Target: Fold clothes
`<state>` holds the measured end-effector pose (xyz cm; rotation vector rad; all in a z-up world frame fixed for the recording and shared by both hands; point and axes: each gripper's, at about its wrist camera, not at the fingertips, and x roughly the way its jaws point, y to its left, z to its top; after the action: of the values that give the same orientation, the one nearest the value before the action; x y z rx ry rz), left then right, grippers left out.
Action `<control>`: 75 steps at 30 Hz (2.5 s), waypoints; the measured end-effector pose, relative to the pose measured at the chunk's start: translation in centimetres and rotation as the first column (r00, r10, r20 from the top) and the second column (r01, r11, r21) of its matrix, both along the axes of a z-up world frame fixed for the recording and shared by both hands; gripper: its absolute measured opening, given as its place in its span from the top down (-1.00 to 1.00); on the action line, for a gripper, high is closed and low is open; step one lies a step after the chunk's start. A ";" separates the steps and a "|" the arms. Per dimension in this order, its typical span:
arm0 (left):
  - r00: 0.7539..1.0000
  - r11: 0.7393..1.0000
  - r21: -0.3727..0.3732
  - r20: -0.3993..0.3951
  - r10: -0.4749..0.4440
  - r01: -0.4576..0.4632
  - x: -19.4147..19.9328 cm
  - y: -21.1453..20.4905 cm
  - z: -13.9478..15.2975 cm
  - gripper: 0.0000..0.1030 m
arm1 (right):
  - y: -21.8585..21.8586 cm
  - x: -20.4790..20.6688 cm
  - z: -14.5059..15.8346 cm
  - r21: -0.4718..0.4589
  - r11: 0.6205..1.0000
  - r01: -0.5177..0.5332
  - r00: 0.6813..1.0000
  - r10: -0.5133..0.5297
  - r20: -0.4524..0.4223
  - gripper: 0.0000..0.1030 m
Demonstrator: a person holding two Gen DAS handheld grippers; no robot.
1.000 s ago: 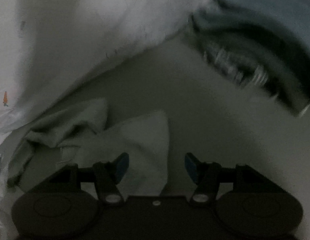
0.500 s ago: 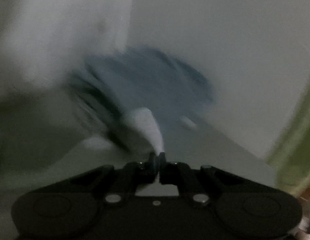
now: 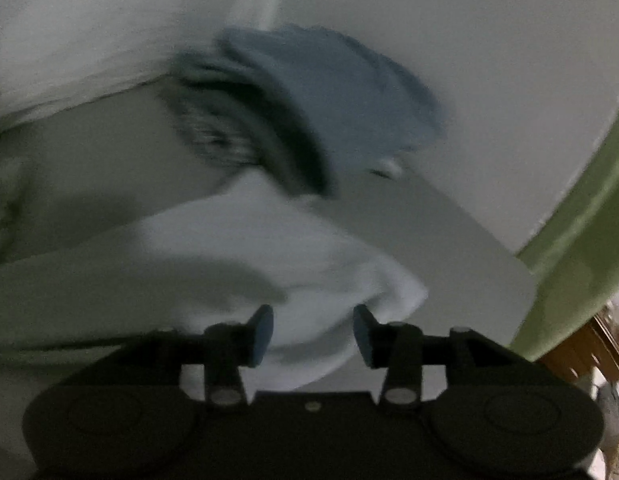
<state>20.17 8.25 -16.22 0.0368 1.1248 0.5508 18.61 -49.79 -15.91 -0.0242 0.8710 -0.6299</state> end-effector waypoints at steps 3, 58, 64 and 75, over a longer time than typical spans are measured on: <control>1.000 0.999 0.037 0.011 -0.018 0.018 -0.2 2.9 -1.2 -0.96 | 5.6 0.1 0.7 0.028 0.996 -0.090 0.996 0.090 0.000 -0.01; 0.975 0.908 -0.377 0.188 -0.120 0.184 20.9 2.5 -0.9 -0.84 | 15.8 20.5 0.1 0.003 0.915 -0.404 0.913 0.402 0.073 0.94; 0.984 0.921 -0.354 0.125 -0.123 0.160 20.7 2.4 -2.1 -0.91 | 18.8 17.0 6.6 -0.654 0.700 -0.287 0.831 0.522 0.194 0.91; 0.980 0.934 -0.298 0.061 -0.189 0.198 20.2 0.8 -2.7 -1.00 | 14.1 13.3 -4.0 -0.269 0.883 -0.384 0.923 0.356 -0.149 0.45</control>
<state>40.34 9.01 -18.94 -0.1258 1.1502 0.1976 31.93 -35.68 -19.91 -0.4855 0.8299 -0.3929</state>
